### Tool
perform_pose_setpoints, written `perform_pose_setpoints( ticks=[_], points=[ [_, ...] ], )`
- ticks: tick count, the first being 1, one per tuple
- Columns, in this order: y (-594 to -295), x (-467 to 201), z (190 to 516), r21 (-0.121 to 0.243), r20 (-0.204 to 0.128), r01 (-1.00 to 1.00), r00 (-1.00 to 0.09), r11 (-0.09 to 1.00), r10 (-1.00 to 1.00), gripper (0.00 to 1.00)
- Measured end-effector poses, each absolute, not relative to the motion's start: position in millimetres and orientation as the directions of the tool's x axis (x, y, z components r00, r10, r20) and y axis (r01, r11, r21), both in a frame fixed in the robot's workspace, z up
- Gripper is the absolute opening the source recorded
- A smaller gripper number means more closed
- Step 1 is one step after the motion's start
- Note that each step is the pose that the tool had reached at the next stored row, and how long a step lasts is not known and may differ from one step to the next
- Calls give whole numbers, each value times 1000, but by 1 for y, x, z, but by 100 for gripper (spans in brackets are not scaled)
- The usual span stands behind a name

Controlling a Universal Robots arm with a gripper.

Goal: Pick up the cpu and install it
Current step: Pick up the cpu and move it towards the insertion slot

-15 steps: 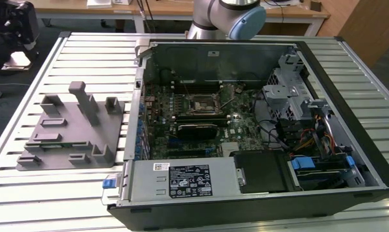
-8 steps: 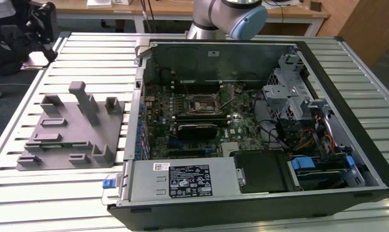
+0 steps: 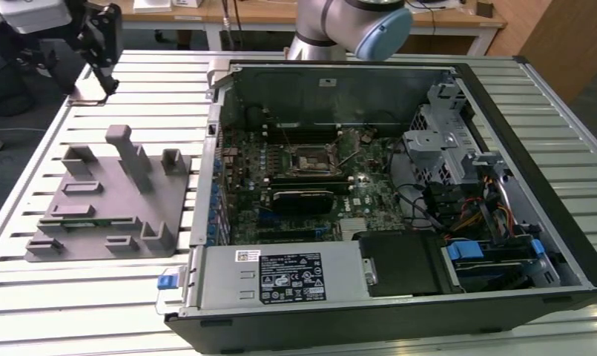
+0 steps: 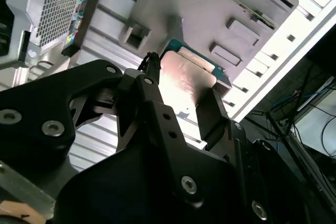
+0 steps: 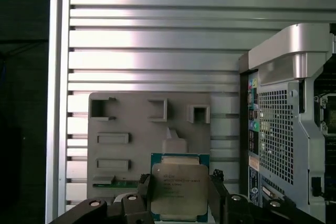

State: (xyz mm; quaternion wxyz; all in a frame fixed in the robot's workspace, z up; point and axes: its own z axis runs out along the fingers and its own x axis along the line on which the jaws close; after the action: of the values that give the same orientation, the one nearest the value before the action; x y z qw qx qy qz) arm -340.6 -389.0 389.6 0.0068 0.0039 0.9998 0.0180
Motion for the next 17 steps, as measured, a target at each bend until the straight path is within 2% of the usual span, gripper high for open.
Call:
perform_pose_setpoints(
  ticks=[17],
  points=[
    [-387,-267,390,36,-13,7,-1000,999,8,52]
  ],
)
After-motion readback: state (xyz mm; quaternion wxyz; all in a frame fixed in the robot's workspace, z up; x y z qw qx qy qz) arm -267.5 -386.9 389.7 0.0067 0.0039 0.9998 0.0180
